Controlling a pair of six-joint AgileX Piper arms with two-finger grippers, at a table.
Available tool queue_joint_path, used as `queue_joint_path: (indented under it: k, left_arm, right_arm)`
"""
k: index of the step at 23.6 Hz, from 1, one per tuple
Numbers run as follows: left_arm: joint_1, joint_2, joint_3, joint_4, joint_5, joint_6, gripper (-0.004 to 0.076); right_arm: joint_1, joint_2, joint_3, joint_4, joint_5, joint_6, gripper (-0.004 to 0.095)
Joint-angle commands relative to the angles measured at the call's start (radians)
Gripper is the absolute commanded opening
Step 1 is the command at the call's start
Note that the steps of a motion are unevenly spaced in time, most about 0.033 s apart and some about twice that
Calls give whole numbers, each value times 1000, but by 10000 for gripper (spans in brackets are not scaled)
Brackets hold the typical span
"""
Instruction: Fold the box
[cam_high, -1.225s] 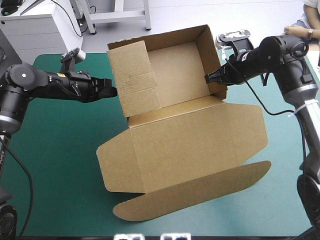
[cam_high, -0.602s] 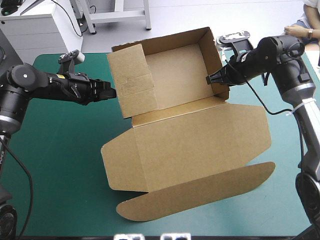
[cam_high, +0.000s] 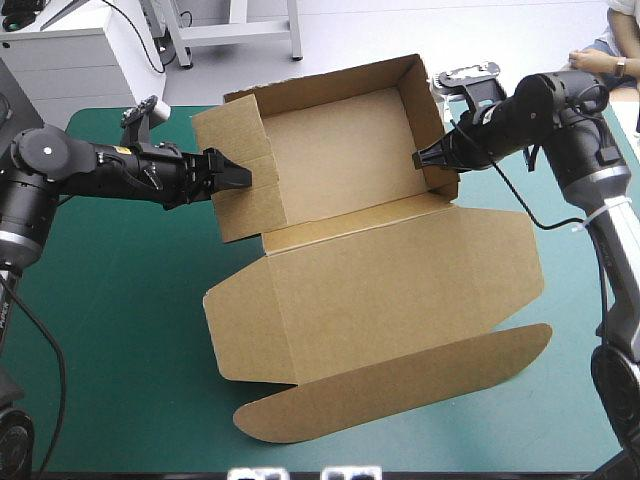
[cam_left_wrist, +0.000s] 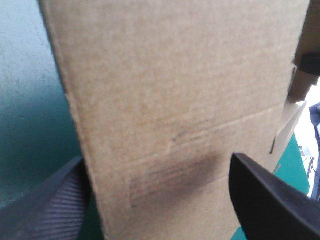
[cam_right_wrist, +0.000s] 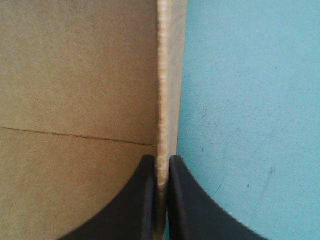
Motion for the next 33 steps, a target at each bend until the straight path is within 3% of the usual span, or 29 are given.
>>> queue_joint_path:
  k: [1, 6, 13, 18, 21, 27, 33]
  left_arm:
    - [-5, -41, -27, -66, -26, -10, 547]
    - [-48, -40, -27, -64, -29, -39, 547]
    - [-73, -38, -27, -100, -117, -60, 547]
    - [-73, -38, -27, -59, -100, -88, 546]
    - [-75, -38, -27, -13, -89, -117, 545]
    - [-195, -38, -27, 281, -86, -252, 459]
    - [-319, -39, -27, 519, -129, -413, 452]
  right_arm:
    - [-3, -44, -31, 20, -22, -1, -17]
    - [-3, -44, -31, 25, -28, 9, -12]
    - [-1, -44, -31, 51, -35, 16, -12]
    - [103, -44, -31, -67, -97, 63, -12]
    - [127, -44, -32, -78, -108, 69, -12]
    - [129, -44, -68, -76, -107, 77, -12]
    - [162, -44, -100, -121, -93, 77, -12]
